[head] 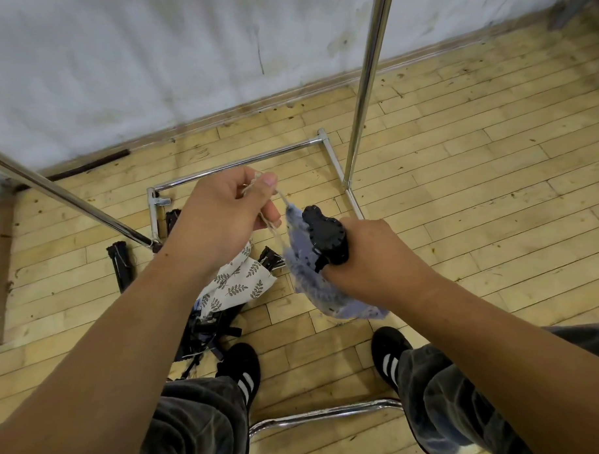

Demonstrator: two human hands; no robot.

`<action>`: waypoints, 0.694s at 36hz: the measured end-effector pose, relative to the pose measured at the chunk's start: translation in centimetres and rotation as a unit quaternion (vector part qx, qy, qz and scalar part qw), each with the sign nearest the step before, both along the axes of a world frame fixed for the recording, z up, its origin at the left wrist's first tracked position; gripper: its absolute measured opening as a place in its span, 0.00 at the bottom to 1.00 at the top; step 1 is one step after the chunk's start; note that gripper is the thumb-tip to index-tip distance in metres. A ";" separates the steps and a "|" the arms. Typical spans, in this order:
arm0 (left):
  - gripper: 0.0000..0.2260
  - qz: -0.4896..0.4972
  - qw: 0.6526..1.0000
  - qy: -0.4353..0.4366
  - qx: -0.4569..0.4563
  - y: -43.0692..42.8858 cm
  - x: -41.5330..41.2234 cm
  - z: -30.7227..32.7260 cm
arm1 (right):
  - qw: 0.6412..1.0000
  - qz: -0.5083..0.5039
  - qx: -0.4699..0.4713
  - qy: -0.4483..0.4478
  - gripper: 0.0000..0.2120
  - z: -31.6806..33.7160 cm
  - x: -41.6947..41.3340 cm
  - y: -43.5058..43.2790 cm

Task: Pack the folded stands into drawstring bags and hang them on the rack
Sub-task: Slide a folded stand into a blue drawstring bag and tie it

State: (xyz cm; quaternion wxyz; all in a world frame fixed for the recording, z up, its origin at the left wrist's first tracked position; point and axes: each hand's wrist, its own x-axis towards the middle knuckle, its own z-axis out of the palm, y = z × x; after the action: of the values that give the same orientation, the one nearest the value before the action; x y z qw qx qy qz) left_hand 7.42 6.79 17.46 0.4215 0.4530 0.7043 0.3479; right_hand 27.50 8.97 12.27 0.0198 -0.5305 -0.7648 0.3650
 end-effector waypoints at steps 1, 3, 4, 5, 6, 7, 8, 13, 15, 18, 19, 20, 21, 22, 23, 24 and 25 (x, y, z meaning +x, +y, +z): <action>0.12 0.005 1.000 -0.031 0.001 0.0 0.2 0.3 | 1.000 -0.001 -0.005 -0.004 0.09 0.0 0.0 0.0; 0.12 0.023 0.994 -0.106 -0.004 0.0 0.7 0.8 | 1.000 0.000 -0.011 -0.013 0.12 0.0 0.1 0.0; 0.12 0.033 0.990 -0.137 -0.008 -0.1 1.0 1.2 | 1.000 0.003 -0.015 -0.018 0.12 -0.1 0.1 -0.1; 0.11 0.041 0.986 -0.160 -0.011 -0.2 1.3 1.7 | 1.000 0.007 -0.019 -0.024 0.12 -0.1 0.1 -0.1; 0.11 0.043 0.983 -0.180 -0.010 -0.3 1.5 2.1 | 0.999 0.011 -0.022 -0.030 0.10 -0.2 0.1 -0.1; 0.11 0.042 0.979 -0.200 -0.006 -0.4 1.8 2.5 | 0.999 0.015 -0.025 -0.037 0.09 -0.2 0.1 -0.1; 0.11 0.036 0.975 -0.219 0.000 -0.5 2.0 2.7 | 0.999 0.017 -0.026 -0.043 0.08 -0.2 0.1 -0.2; 0.10 -0.058 0.989 -0.135 0.004 -1.1 2.2 3.3 | 0.999 0.019 -0.024 -0.044 0.06 0.0 0.0 -0.3; 0.05 -0.138 0.990 -0.021 -0.011 -1.2 1.8 3.2 | 0.999 0.019 -0.018 -0.036 0.06 0.0 -0.1 -0.3; 0.20 -0.238 0.962 0.124 -0.042 -1.4 1.5 2.5 | 0.999 0.026 0.000 -0.021 0.11 0.0 -0.3 -0.3; 0.25 -0.258 0.952 0.154 -0.055 -1.5 1.5 2.4 | 0.999 0.033 0.006 -0.021 0.11 0.0 -0.3 -0.3; 0.29 -0.274 0.945 0.166 -0.072 -1.5 1.4 2.2 | 0.999 0.040 0.011 -0.020 0.12 -0.1 -0.4 -0.3; 0.32 -0.283 0.941 0.164 -0.083 -1.6 1.4 2.0 | 0.999 0.044 0.015 -0.015 0.12 -0.1 -0.4 -0.3; 0.33 -0.293 0.939 0.160 -0.085 -1.6 1.3 1.7 | 0.999 0.044 0.013 -0.007 0.11 -0.1 -0.4 -0.3; 0.31 -0.300 0.938 0.154 -0.081 -1.6 1.3 1.5 | 0.999 0.042 0.008 0.006 0.10 0.0 -0.3 -0.4; 0.29 -0.302 0.939 0.151 -0.074 -1.6 1.3 1.4 | 0.999 0.040 0.006 0.019 0.09 0.2 -0.4 -0.4; 0.25 -0.297 0.941 0.152 -0.066 -1.6 1.2 1.3 | 0.999 0.043 0.005 0.025 0.10 0.3 -0.4 -0.5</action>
State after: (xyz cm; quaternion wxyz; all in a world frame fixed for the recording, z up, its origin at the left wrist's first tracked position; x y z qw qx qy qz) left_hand 8.66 5.23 18.72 0.4227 0.6598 0.6152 0.0866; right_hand 27.07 8.48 12.57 0.0256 -0.4881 -0.7877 0.3751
